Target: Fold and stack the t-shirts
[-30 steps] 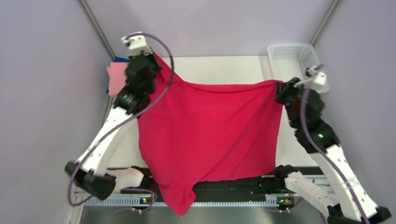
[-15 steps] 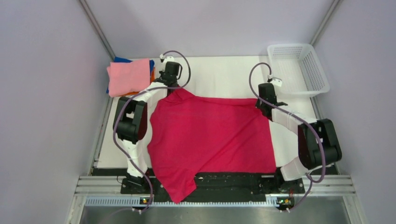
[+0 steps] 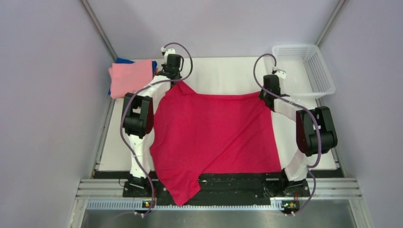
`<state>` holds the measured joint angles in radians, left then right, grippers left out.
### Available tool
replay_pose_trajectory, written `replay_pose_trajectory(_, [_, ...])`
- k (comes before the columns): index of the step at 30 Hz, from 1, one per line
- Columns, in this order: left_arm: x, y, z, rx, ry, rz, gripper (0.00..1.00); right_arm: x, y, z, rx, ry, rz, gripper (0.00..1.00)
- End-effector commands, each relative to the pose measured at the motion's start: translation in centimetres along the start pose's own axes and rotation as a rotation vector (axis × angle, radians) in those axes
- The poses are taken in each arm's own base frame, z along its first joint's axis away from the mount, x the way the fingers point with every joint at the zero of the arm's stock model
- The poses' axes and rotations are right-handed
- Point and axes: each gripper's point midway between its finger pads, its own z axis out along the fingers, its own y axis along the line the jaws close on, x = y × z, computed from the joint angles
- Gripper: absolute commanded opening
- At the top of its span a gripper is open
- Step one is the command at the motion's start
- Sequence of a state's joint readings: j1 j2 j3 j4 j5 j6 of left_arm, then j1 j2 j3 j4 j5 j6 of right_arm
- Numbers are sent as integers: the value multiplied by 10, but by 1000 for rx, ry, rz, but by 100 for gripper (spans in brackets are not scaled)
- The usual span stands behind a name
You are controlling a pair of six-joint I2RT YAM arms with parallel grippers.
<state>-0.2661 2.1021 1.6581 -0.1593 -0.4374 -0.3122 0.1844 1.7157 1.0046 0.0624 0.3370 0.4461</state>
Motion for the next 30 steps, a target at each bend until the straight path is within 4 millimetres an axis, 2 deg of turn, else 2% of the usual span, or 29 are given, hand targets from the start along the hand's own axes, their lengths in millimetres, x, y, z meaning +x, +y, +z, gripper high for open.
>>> replay_pose_trajectory(1, [-17, -10, 16, 20, -13, -17, 20, -30, 7, 12, -6, -52, 18, 1])
replay_pose_trajectory(3, [-20, -17, 23, 37, -10, -10, 43, -30, 6, 18, 7, -37, -1, 6])
replay_pose_trajectory(4, [-24, -20, 25, 42, -11, -12, 52, -34, 6, 20, 10, -40, -11, 10])
replay_pose_trajectory(6, [-32, -26, 27, 53, -3, -18, 60, -41, 10, 22, 1, -31, -41, 22])
replay_pose_trajectory(10, [-40, -31, 15, 86, 15, -43, 70, -44, 15, 17, -20, 12, -78, 60])
replay_pose_trajectory(12, [-42, -30, 0, 109, 20, -61, 80, -45, 17, 10, -33, 15, -73, 86])
replay_pose_trajectory(13, [-39, -28, -7, 116, 30, -70, 82, -46, 18, 6, -46, 17, -71, 92])
replay_pose_trajectory(16, [-21, -31, -30, 188, 93, -104, 87, -43, 26, -13, -108, 25, -57, 98])
replay_pose_trajectory(17, [-10, -33, -37, 217, 122, -119, 96, -38, 30, -20, -126, 30, -56, 99])
replay_pose_trajectory(20, [20, -38, -57, 297, 197, -180, 98, -23, 40, -41, -185, 34, -61, 99])
replay_pose_trajectory(21, [29, -39, -62, 316, 218, -194, 98, -12, 41, -47, -207, 49, -63, 99])
replay_pose_trajectory(25, [54, -43, -69, 351, 283, -237, 99, 18, 47, -65, -280, 92, -40, 99])
replay_pose_trajectory(27, [63, -53, -68, 394, 330, -249, 99, 30, 46, -70, -297, 116, -26, 99])
replay_pose_trajectory(30, [73, -60, -61, 404, 382, -267, 99, 38, 50, -71, -342, 117, -11, 99])
